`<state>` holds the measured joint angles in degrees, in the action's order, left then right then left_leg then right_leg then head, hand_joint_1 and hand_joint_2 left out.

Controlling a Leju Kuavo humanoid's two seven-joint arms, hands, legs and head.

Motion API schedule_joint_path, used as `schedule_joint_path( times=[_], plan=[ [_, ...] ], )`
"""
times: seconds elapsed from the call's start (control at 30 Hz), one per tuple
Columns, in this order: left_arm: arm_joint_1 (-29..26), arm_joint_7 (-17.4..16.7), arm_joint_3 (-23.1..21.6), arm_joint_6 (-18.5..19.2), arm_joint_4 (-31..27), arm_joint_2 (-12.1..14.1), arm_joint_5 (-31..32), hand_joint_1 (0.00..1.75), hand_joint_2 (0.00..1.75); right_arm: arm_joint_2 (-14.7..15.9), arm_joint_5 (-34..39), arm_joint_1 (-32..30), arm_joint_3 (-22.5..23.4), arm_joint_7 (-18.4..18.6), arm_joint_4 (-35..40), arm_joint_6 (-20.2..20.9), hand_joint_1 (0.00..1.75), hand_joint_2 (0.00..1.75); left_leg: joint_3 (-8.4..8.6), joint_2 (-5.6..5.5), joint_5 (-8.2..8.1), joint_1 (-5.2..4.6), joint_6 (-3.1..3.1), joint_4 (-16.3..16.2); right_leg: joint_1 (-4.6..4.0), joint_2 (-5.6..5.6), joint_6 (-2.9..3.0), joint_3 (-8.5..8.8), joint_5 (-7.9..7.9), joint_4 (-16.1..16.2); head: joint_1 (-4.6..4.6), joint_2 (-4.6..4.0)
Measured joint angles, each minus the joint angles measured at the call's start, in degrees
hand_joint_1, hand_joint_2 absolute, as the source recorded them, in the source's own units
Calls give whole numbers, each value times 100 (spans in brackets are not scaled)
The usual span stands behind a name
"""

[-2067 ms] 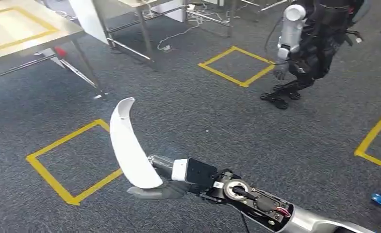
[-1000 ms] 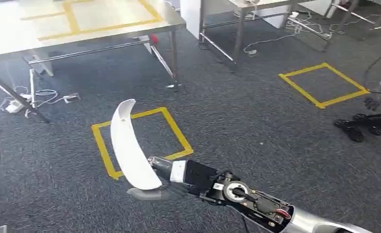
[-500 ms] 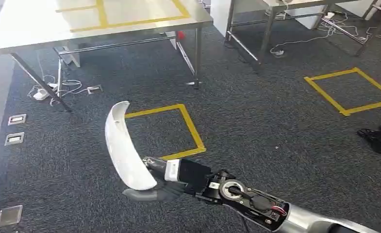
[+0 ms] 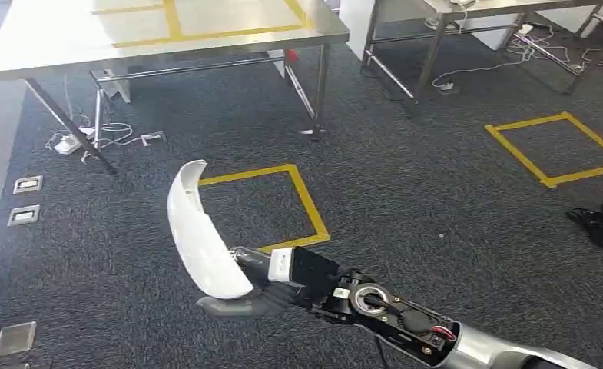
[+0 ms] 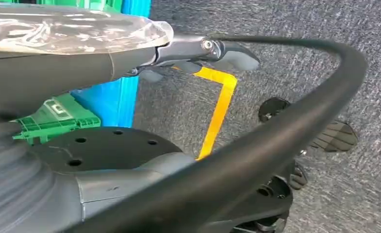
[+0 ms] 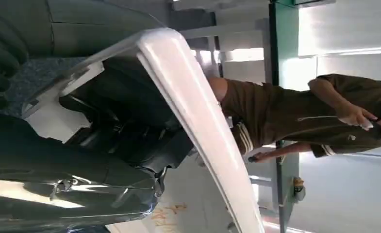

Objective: Take the parts from the cabinet and place them on the table.

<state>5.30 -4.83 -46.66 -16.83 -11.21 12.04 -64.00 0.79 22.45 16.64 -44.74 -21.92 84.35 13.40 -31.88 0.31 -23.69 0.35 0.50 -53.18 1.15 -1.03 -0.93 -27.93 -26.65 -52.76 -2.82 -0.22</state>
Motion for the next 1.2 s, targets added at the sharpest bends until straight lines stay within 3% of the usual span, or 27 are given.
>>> schedule_joint_path(
  times=[0.4,0.6,0.67,0.7,0.77,0.8,0.83,0.87,0.93,0.97,1.0,1.03,1.07,1.17,1.2],
  plan=[
    [0,-26,2,-13,0,20,-79,0,175,0,0,0,-2,24,0,20,171,175,4,2,-5,5,-4,-10,-2,-2,-19,-2,-4,-4,7,0],
    [0,-26,2,37,0,55,-57,0,175,0,0,2,-7,26,0,17,171,175,-2,1,-57,-22,-81,-46,21,-11,-66,21,-21,13,4,0],
    [0,-31,0,52,0,61,-44,0,175,0,0,-1,-4,26,0,15,171,175,21,-5,-87,-17,-148,13,10,-8,-144,59,45,-61,11,0],
    [-7,-33,0,52,0,63,-42,0,175,0,0,7,-2,31,0,15,171,175,144,-20,-75,37,-185,81,34,0,-157,-26,-56,-140,6,0],
    [-5,-35,2,55,0,68,-42,0,175,0,0,20,2,24,0,15,171,175,202,-16,-95,39,-222,89,31,63,-131,-247,-355,-698,-32,0],
    [0,-35,2,55,0,63,-42,0,175,0,0,2,2,24,0,15,171,175,220,-18,-108,35,-234,88,38,83,-137,-597,-624,-1357,-48,0],
    [0,-35,2,57,0,61,-42,0,175,0,0,-15,4,28,0,7,171,175,227,-24,-125,32,-231,85,36,86,-131,-863,-776,-1805,-41,0],
    [-3,-35,2,59,0,59,-42,0,175,4,0,-33,7,31,-2,7,171,175,252,-43,-147,33,-214,84,38,86,-159,-1047,-798,-2049,-57,0],
    [-21,-39,2,61,0,48,-48,0,175,4,0,-37,7,31,-2,4,171,175,331,-70,-202,48,-171,78,48,85,-164,-977,-474,-1718,-68,0],
    [-23,-39,2,61,0,37,-48,0,175,2,0,-36,9,31,-2,2,171,175,416,-84,-261,68,-132,72,53,85,-143,-718,-39,-1086,-74,0],
    [-23,-39,2,61,0,31,-48,0,175,4,0,-37,13,31,-2,0,171,175,474,-89,-314,77,-100,69,58,88,-162,-500,314,-537,-87,0],
    [-21,-39,2,61,0,35,-46,0,175,4,0,-42,15,28,-4,0,171,175,499,-91,-347,91,-68,71,56,117,-154,-404,300,-353,-92,0],
    [5,-44,2,61,0,42,-46,0,175,4,0,-21,24,26,-7,0,171,175,478,-104,-366,68,-20,27,-2,108,-96,-410,23,-142,-101,0],
    [2,-57,2,61,0,46,-46,0,175,7,0,-64,37,28,-7,-11,171,175,534,-94,-399,64,76,33,-10,124,63,-344,77,-220,-37,0],
    [3,-57,2,61,0,52,-48,0,175,2,0,-58,39,26,-2,-13,171,175,562,-96,-405,74,109,-31,15,146,99,-218,78,-210,-42,0]
  ],
)
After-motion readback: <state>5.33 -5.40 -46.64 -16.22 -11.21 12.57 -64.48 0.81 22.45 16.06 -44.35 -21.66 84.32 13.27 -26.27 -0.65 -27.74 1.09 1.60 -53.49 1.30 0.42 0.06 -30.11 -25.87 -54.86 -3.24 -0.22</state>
